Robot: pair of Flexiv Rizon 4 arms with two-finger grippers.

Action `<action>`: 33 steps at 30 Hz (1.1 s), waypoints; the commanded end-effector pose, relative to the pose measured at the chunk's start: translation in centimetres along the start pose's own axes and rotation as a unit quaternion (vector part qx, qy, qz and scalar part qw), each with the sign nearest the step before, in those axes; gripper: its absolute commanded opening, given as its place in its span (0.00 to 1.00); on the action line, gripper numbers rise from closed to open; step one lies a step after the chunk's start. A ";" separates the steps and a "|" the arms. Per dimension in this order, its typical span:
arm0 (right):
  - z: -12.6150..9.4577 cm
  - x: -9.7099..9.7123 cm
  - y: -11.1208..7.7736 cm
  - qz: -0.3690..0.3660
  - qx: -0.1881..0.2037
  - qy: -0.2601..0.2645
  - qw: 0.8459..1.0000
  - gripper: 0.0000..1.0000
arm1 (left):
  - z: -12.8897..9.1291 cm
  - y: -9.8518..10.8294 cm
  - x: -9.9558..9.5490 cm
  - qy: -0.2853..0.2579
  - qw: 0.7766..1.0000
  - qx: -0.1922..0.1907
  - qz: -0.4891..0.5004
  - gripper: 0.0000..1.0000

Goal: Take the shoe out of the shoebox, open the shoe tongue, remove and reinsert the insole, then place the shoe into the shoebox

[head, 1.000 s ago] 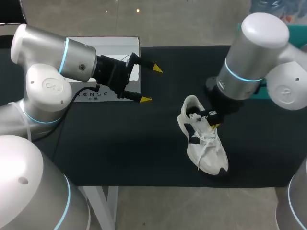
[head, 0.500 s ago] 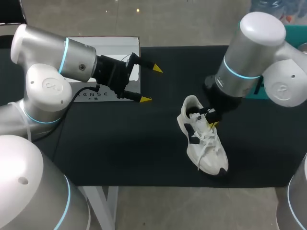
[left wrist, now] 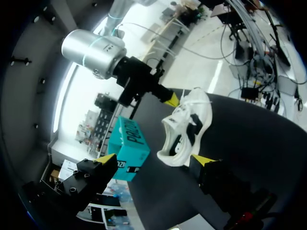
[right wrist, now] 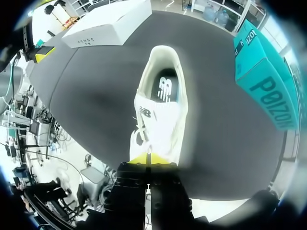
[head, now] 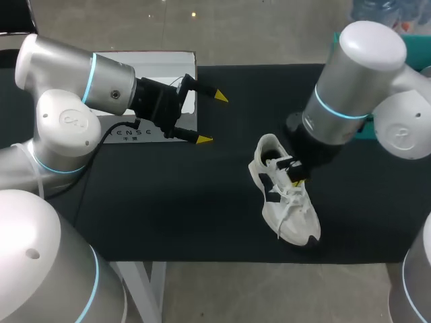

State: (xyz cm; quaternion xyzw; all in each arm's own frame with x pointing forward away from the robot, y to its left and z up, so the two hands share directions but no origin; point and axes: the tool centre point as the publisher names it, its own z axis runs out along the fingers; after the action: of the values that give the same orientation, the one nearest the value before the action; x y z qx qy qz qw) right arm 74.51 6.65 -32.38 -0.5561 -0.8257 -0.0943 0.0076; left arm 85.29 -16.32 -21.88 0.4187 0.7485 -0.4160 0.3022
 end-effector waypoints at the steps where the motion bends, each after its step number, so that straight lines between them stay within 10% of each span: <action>1: 1.5 0.2 1.3 -0.007 0.005 0.005 1.000 0.00 | 0.0 0.0 0.0 0.001 1.000 0.000 0.000 1.00; 22: 4.4 -1.7 3.6 -0.014 -0.022 0.026 0.999 0.00 | 0.0 0.0 0.0 0.001 1.000 0.000 0.000 1.00; 33: -0.1 -0.2 4.0 -0.124 -0.042 0.098 0.987 0.00 | 0.0 0.0 0.0 0.001 1.000 0.000 0.000 1.00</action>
State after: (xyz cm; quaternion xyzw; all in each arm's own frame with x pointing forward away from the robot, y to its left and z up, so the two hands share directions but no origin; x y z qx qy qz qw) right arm 78.35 9.17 -32.96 -0.4841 -0.8577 -0.1722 0.0173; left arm 85.28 -16.32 -21.88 0.4187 0.7485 -0.4160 0.3022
